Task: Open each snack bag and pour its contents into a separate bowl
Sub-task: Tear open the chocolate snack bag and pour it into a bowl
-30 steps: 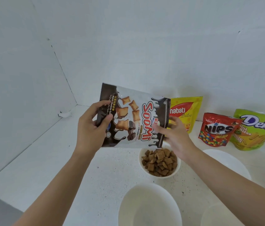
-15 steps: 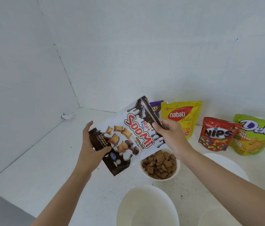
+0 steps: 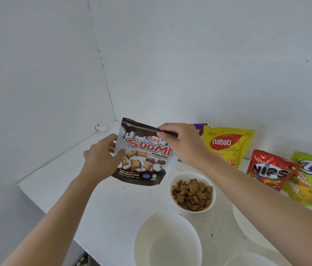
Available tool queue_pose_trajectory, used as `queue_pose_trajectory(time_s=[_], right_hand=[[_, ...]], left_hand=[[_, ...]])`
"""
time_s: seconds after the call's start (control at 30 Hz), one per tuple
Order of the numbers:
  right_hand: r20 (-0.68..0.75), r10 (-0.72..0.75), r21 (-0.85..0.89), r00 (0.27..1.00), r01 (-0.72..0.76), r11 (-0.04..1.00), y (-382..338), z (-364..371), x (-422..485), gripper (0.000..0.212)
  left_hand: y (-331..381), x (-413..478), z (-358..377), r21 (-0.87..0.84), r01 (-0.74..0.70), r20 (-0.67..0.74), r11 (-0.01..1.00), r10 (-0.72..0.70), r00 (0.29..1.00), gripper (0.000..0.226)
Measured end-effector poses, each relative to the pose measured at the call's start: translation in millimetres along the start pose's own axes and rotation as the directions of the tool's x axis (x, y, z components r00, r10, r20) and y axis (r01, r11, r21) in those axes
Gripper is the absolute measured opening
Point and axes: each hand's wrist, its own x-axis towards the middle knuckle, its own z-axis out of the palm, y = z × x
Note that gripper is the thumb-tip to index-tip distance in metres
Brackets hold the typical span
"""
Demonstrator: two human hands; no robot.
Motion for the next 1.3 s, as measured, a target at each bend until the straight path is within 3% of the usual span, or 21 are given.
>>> queue_pose_trajectory(time_s=[0.23,0.37,0.47,0.63,0.9,1.07,1.3], right_hand=[[0.119,-0.096,-0.088,0.988,0.107,0.99,-36.5,16.9,13.3,0.018],[0.156,-0.19,-0.151,0.969,0.214,0.965,-68.0,35.9,14.7,0.02],[0.148,-0.252,-0.09,0.956,0.266,0.96,-93.6,57.3,7.1,0.018],[0.181,-0.303,0.088,0.936,0.292,0.952,-139.2,102.0,-17.0,0.009],[0.404,-0.342,0.215,0.848,0.276,0.937,-193.5,203.8,-107.3,0.008],[0.527,-0.338,0.242,0.779,0.244,0.939,-198.4,271.5,-174.6,0.009],[0.672,-0.298,0.21,0.678,0.211,0.955,-162.0,370.7,-256.8,0.013]], left_hand=[[29.3,-24.8,-46.3,-0.181,-0.217,-0.2,0.959,0.18,0.963,0.031],[17.4,-43.5,-74.0,0.018,-0.376,-0.254,0.927,0.368,0.895,0.014],[-0.2,-63.1,-96.9,0.157,-0.389,-0.301,0.908,0.419,0.857,0.012],[-45.3,-121.1,-138.1,0.195,-0.256,-0.374,0.947,0.313,0.873,0.015],[-143.0,-246.1,-166.4,0.262,0.025,-0.344,0.965,0.07,0.936,0.005],[-206.8,-322.8,-147.4,0.227,0.185,-0.282,0.956,-0.117,0.952,0.005],[-301.7,-401.9,-76.4,0.162,0.359,-0.21,0.919,-0.323,0.923,0.006]])
